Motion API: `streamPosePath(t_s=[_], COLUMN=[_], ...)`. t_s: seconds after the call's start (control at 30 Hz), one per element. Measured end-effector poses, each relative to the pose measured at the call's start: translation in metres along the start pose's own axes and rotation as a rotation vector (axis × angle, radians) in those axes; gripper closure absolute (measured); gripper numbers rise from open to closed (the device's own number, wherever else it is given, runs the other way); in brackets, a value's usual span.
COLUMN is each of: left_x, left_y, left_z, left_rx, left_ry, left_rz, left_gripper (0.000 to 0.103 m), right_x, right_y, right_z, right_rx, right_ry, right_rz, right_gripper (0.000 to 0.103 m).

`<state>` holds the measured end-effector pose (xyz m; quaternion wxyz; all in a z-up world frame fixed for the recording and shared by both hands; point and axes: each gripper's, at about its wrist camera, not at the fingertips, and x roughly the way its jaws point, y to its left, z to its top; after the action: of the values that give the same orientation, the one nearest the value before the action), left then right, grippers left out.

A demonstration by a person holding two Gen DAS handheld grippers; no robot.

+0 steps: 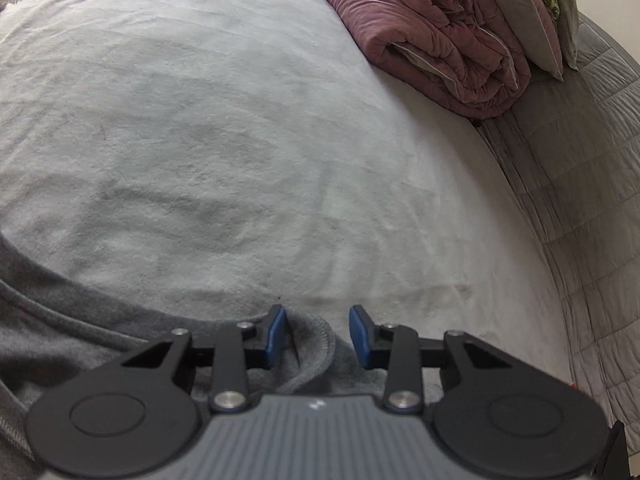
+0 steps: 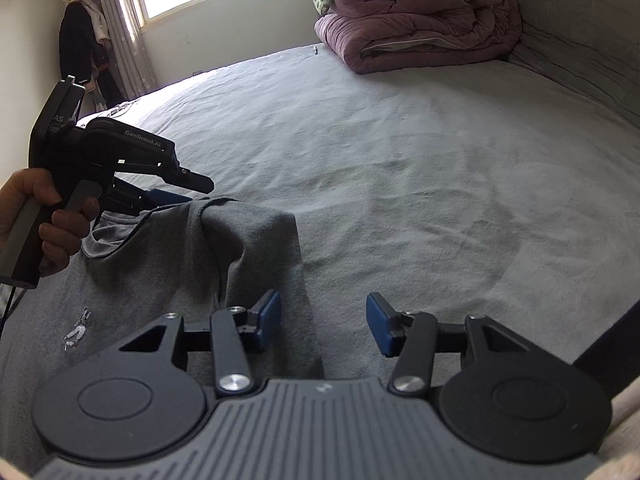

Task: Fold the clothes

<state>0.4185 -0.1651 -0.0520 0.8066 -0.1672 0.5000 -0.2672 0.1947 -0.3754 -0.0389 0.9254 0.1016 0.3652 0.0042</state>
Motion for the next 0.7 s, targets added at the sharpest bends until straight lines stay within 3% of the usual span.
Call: streamPosePath(t_s=[0.03, 0.07, 0.1, 0.3, 0.47, 0.57, 0.7], left_x=[0.001, 0.000, -0.001, -0.028, -0.035, -0.024, -0.007], left_y=[-0.002, -0.003, -0.005, -0.008, -0.014, -0.013, -0.008], left_z=[-0.002, -0.003, -0.004, -0.001, -0.004, -0.010, -0.019], left_rx=[0.009, 0.018, 0.026, 0.060, 0.099, 0.110, 0.115], left_ry=[-0.006, -0.017, -0.032, -0.214, -0.357, -0.403, -0.396], left_rz=[0.005, 0.009, 0.013, 0.005, 0.017, 0.040, 0.074], left_gripper=[0.090, 0.101, 0.101, 0.101, 0.103, 0.103, 0.103], right_x=[0.005, 0.008, 0.010, -0.012, -0.017, -0.009, 0.001], right_y=[0.001, 0.003, 0.005, 0.009, 0.004, -0.001, -0.011], right_z=[-0.001, -0.003, -0.004, 0.003, 0.004, 0.002, 0.001], right_rx=[-0.002, -0.007, -0.022, -0.059, -0.049, -0.041, -0.026], right_ry=[0.022, 0.038, 0.044, -0.103, -0.254, -0.286, -0.304], right_rz=[0.018, 0.032, 0.029, -0.162, -0.256, -0.313, -0.384], right_gripper=[0.072, 0.093, 0.099, 0.101, 0.102, 0.102, 0.103])
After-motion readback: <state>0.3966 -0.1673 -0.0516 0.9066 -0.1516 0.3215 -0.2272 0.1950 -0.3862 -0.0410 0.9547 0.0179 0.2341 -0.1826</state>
